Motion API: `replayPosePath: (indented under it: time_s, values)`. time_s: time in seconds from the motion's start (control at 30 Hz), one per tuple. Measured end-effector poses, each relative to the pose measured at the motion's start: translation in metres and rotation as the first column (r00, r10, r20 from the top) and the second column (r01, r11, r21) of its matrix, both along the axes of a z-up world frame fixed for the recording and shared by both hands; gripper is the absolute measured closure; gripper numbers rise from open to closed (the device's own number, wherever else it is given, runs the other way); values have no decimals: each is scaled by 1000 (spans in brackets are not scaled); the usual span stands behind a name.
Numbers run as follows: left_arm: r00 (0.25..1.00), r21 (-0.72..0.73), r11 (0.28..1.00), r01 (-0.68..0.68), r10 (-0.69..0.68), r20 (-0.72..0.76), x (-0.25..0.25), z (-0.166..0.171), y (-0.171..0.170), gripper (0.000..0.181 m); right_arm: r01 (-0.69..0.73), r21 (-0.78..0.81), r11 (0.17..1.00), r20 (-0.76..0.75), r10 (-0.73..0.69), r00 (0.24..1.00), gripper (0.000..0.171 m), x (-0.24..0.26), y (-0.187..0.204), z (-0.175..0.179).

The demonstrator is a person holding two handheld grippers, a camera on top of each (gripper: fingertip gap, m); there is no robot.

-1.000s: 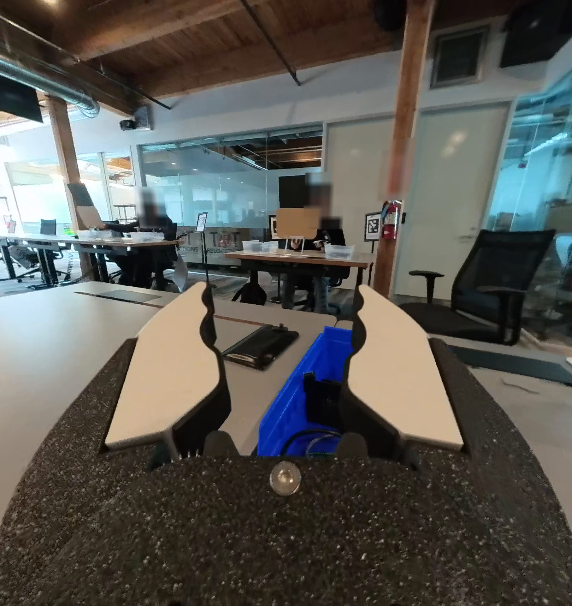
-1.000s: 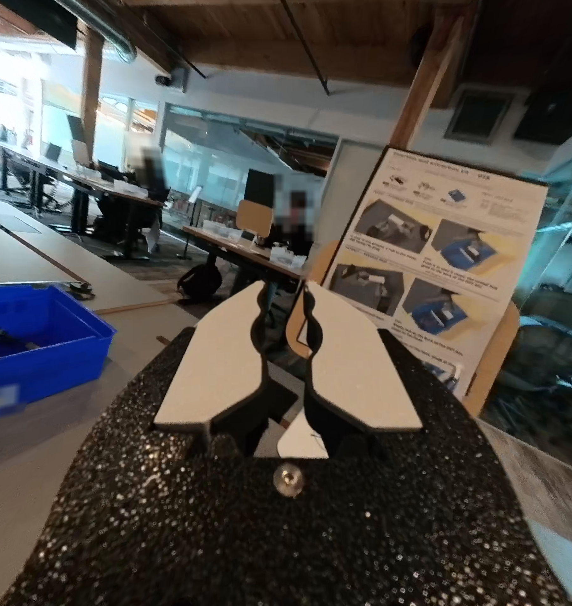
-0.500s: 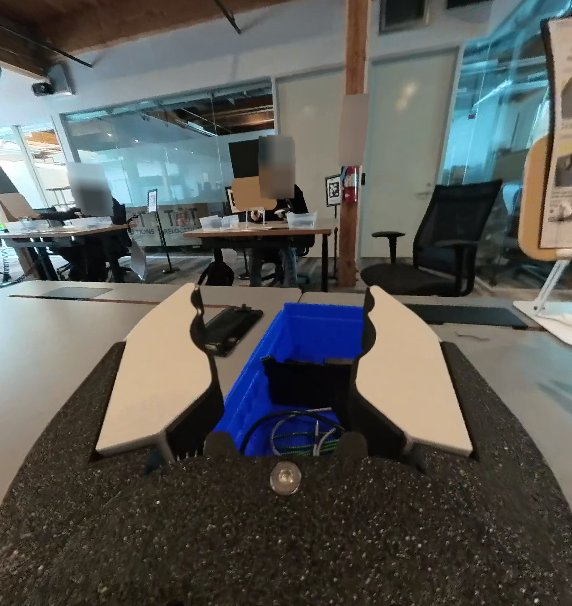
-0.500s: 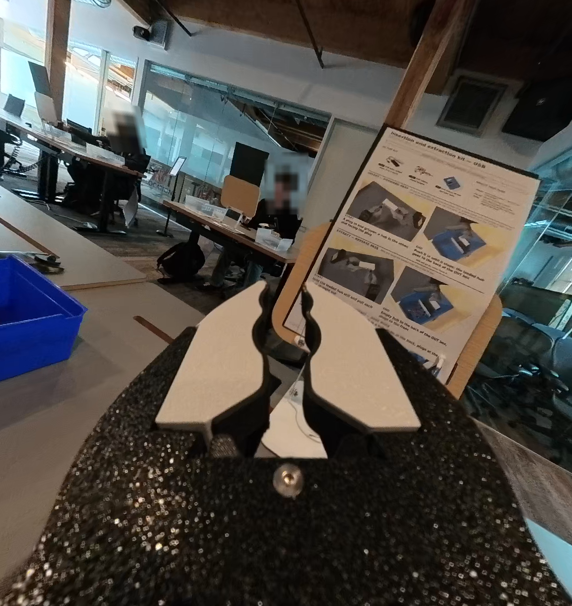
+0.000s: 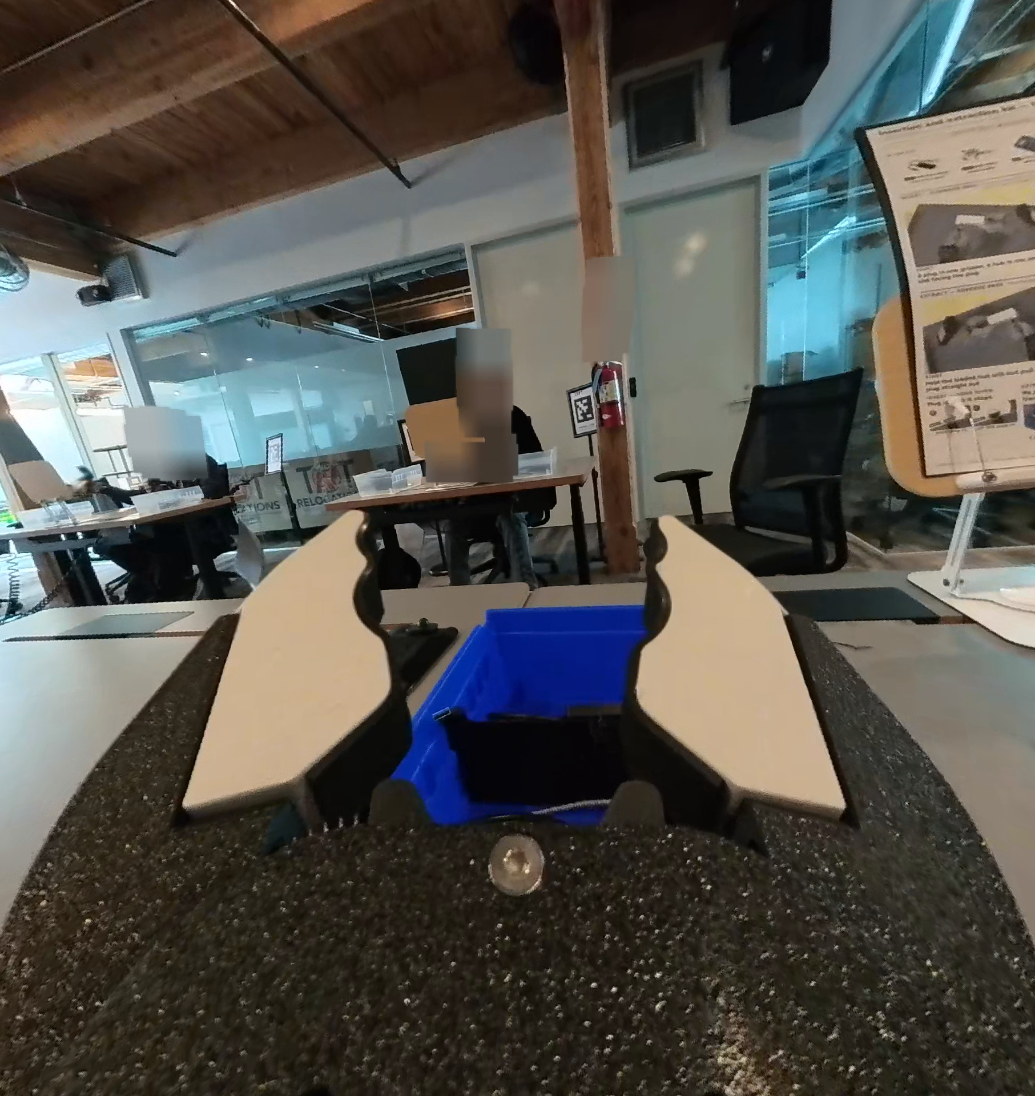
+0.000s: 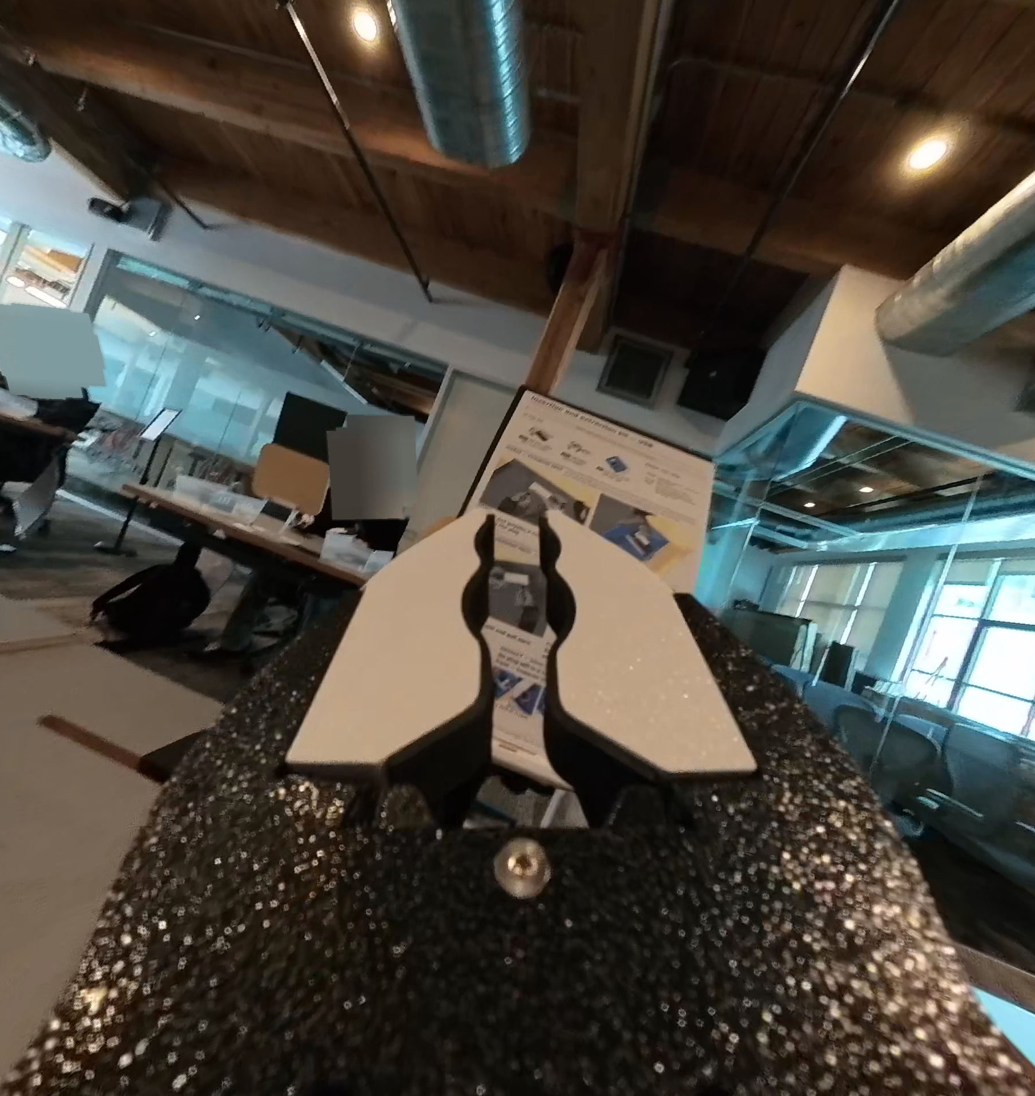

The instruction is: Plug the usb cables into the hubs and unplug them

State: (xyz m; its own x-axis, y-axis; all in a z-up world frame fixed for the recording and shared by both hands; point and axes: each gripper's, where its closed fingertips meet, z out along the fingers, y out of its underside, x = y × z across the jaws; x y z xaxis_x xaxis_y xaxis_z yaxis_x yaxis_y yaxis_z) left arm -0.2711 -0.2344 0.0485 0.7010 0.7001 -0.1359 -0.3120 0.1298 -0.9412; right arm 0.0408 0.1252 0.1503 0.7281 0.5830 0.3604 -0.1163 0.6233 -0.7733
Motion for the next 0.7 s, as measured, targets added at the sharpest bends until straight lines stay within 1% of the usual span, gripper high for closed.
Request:
replayPosePath:
  time_s: [0.2,0.47,0.7]
  values:
    - [999,21,999,32,-33,38,-2,-3,1,95,60,51,997,-74,-56,996,159,16,-2,8]
    - [995,0,999,52,-52,80,-4,-8,6,88,121,122,985,-198,-95,976,161,43,-14,21]
    - [996,-7,998,69,-68,51,4,-5,13,89,121,114,986,-218,-94,971,161,51,-11,22]
